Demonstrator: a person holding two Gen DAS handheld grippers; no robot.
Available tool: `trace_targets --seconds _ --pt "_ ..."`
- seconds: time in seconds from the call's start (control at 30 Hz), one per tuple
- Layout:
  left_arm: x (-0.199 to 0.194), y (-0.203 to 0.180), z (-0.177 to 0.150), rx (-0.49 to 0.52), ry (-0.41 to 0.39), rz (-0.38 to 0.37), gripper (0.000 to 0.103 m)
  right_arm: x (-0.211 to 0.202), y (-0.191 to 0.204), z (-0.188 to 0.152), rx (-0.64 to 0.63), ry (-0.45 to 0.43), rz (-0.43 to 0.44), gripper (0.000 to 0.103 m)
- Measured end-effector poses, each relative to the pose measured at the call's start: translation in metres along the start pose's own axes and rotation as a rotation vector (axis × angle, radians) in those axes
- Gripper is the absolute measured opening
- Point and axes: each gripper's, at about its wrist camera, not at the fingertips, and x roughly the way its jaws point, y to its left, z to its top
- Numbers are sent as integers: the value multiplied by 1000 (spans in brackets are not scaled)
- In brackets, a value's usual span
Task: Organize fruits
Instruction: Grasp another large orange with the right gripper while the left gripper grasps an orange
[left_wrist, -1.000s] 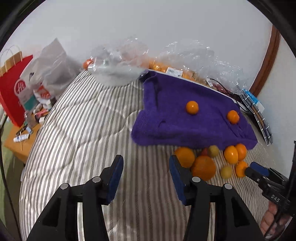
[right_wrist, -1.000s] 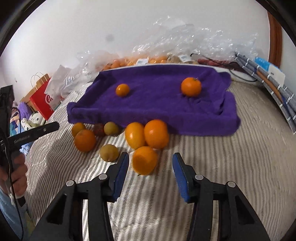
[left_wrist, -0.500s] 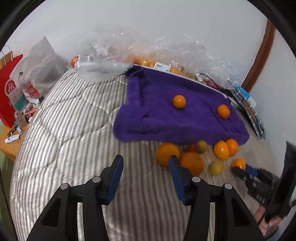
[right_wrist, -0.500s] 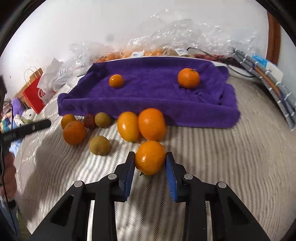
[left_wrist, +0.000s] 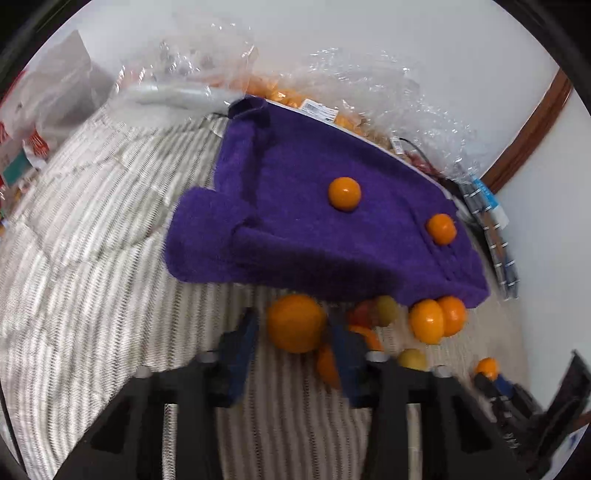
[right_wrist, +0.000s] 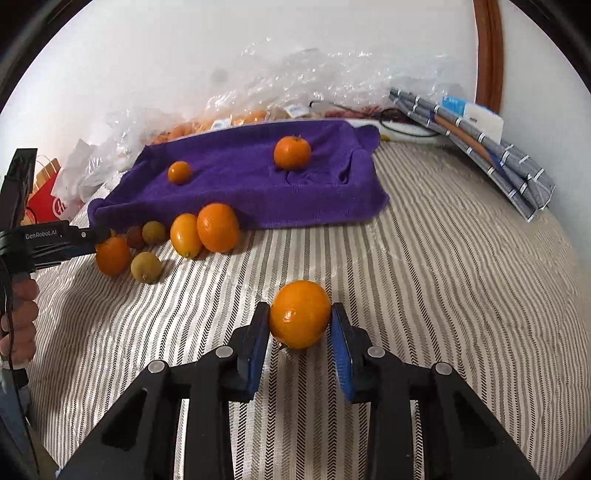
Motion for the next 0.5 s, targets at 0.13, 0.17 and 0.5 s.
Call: trace_targets --seconds 0.13,0.17,0.5 --pt "0 -1 -3 12 -2 6 34 2 2 -1 -10 9 -13 33" --pt "0 0 -3 6 1 4 34 3 2 -1 -10 11 -12 33" --pt "-5 9 -14 -50 -3 -30 32 4 10 -2 -53 6 -35 33"
